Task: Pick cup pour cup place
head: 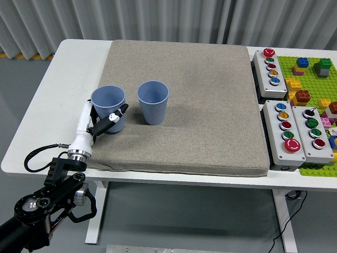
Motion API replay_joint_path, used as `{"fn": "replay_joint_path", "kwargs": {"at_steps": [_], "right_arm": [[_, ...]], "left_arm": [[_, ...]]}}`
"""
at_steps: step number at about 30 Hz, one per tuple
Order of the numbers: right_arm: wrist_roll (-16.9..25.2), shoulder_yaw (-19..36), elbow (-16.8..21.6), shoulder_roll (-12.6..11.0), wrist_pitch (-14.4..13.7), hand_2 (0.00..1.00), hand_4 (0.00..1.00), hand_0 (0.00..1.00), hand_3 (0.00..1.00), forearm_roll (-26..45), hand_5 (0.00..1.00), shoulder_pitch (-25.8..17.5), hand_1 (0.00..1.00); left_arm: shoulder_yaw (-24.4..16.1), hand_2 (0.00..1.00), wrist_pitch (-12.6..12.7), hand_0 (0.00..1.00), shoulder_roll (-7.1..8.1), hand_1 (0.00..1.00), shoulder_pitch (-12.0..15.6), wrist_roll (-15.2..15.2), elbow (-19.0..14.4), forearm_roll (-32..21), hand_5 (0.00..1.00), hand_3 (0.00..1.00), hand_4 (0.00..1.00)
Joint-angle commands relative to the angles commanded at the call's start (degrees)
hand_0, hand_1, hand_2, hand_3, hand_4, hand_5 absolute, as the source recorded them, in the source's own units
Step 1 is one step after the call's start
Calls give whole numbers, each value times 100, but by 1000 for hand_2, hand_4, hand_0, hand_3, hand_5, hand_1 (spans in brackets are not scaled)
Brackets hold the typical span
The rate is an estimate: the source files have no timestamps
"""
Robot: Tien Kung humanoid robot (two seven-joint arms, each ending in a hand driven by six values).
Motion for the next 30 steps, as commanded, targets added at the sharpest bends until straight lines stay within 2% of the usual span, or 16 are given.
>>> {"fn": "replay_joint_path", "kwargs": {"at_steps": [1,2,17,30], "right_arm": [[1,-1,0,0,0,508,2,642,580,2,2,-2,600],[1,-1,-1,1,-1,508,2,642,580,2,2,-2,600],[-8,13,0,6,8,508,2,642,580,-37,2,-15,600],[-9,42,-4,9,46,507,2,642,579,-159,2,-30,600]], "left_arm": [[6,822,-7,714,-3,720,3,4,5,11,426,825,924],[8,873,-10,748,-4,760,4,6,7,14,432,841,923],[-17,874,-20,749,4,766,48,38,-23,74,417,842,912],[-152,861,-19,758,120,761,331,86,-297,290,420,843,918]]}}
